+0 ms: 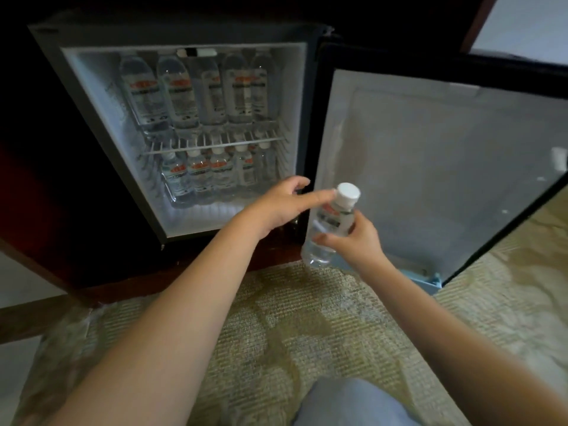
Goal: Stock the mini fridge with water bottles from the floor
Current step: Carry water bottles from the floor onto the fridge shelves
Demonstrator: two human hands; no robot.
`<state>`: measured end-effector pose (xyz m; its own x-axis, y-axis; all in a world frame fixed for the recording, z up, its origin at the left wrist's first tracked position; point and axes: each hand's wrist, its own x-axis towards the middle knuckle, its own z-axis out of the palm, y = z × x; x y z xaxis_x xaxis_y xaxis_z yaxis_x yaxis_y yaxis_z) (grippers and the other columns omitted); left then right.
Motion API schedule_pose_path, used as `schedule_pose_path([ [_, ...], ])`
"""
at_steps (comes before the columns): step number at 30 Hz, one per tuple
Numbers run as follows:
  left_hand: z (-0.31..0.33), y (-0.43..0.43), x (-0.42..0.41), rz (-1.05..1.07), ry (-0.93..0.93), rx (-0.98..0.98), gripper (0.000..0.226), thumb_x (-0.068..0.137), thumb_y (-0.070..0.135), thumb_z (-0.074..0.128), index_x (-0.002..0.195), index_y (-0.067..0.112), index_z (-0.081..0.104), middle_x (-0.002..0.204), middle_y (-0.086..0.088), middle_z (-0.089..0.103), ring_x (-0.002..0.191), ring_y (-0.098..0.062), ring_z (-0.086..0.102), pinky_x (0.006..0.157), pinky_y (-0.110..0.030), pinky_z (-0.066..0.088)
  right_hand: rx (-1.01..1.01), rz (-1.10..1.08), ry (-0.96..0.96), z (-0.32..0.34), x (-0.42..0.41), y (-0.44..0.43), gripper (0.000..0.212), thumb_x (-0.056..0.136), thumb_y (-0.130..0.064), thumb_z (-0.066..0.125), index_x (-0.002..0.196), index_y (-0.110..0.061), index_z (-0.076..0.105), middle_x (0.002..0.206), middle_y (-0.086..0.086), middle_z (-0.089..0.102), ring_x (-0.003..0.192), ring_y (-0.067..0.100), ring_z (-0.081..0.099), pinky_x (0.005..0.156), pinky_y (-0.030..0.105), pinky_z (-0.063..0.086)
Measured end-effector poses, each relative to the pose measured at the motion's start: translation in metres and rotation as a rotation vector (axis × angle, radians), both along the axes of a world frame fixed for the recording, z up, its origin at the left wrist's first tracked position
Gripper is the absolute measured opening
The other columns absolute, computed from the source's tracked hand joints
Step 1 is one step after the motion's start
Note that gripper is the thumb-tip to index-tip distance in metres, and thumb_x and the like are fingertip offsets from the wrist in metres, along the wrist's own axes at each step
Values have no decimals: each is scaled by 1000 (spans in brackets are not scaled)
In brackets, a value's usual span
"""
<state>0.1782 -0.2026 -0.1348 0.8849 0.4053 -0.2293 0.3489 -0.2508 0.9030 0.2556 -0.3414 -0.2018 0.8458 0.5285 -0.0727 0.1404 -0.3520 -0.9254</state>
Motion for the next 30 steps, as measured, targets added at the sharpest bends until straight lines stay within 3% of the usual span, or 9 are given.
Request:
schedule_pose_path([
  [3,-7,-8,12,124,-11,-98,65,88,52,53,143,22,37,148,1,38,136,-17,36,109,-37,33,84,-169,-1,-1,13,-24,47,66,-18,85,97,-32,52,97,-8,65,94,14,63,86,32,51],
  [8,-26,-20,39,138,24,-65,58,96,33,49,148,15,29,151,-2,34,137,-20,35,103,-28,31,82,-289,-104,-13,39,-31,46,67,-16,83,94,-31,48,106,2,60,95,17,58,82,32,47],
  [11,-35,-24,54,154,24,-34,55,94,30,52,145,15,36,146,-2,43,131,-21,43,105,-32,35,-4,-258,-99,-26,48,-18,44,70,-16,81,96,-26,47,111,6,59,93,18,55,81,32,46],
  [16,-45,-18,61,205,26,-22,54,93,28,53,143,15,39,142,-4,48,127,-23,46,105,-38,39,-124,-154,-8,-49,56,8,44,70,-27,81,107,-20,58,107,3,68,100,24,64,86,38,52],
  [21,-46,-16,58,201,24,3,54,91,27,56,141,15,42,137,-3,51,122,-21,49,102,-38,42,-187,-130,-17,-57,54,17,50,76,-28,77,119,-19,54,117,4,65,109,26,61,77,27,42],
  [27,-44,-18,46,158,84,64,52,91,26,55,140,13,43,137,-6,51,122,-22,49,102,-37,43,-356,-59,-75,-54,51,14,52,76,-39,72,120,-22,50,113,4,66,104,28,63,75,31,47],
  [30,-37,-19,37,125,116,121,51,91,26,55,139,12,44,137,-7,50,123,-22,49,104,-39,42,-431,20,-68,-44,52,16,44,80,-39,69,117,-21,53,113,6,66,106,29,63,79,34,49],
])
